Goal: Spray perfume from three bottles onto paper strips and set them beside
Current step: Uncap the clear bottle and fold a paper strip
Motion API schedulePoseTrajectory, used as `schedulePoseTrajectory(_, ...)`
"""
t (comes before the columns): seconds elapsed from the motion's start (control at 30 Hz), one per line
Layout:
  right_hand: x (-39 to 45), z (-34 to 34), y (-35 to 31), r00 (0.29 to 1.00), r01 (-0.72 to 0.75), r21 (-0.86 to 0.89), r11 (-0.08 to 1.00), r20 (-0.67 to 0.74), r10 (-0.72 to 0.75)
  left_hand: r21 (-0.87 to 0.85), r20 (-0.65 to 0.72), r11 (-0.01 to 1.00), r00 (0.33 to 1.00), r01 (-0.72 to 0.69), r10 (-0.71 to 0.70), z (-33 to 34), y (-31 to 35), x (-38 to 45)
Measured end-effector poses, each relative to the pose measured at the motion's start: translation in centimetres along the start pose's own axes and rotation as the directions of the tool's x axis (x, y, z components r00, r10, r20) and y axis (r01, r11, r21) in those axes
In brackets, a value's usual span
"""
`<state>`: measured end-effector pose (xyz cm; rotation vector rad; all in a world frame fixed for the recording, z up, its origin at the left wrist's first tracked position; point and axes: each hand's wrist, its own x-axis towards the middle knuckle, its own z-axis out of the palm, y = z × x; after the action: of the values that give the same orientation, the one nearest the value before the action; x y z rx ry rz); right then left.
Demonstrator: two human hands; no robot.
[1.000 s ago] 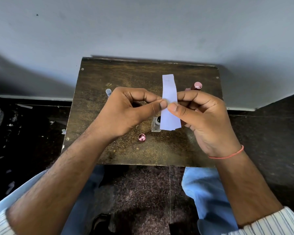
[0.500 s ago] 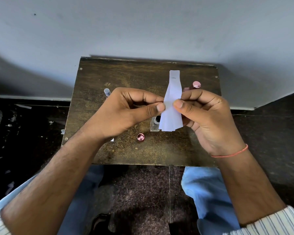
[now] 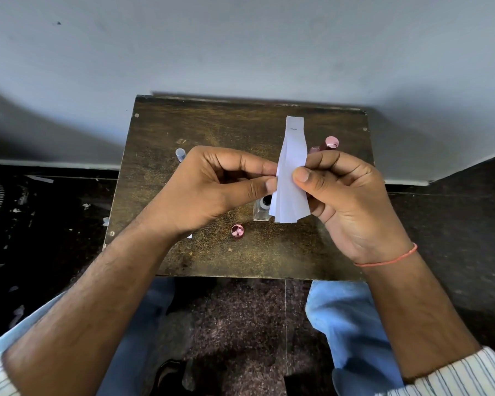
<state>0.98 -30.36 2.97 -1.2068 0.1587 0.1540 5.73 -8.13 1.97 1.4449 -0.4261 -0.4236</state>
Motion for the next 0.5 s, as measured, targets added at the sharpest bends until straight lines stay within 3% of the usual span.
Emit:
schedulePoseTrajectory(0.3, -0.11, 0.47, 0.33, 0.998, 0.069, -0.103, 0.992, -0.004, -0.07, 0.108, 0.007, 0.992, 0.997, 0.071, -0.072, -0.07, 0.39, -0.28)
schedulePoseTrajectory(0.5, -0.13, 0.81, 0.24, 0.992, 0.124, -0.136, 0.983, 0.01, -0.124, 0.125, 0.007, 0.992, 1.0, 0.015, -0.016, -0.08, 0.29, -0.17)
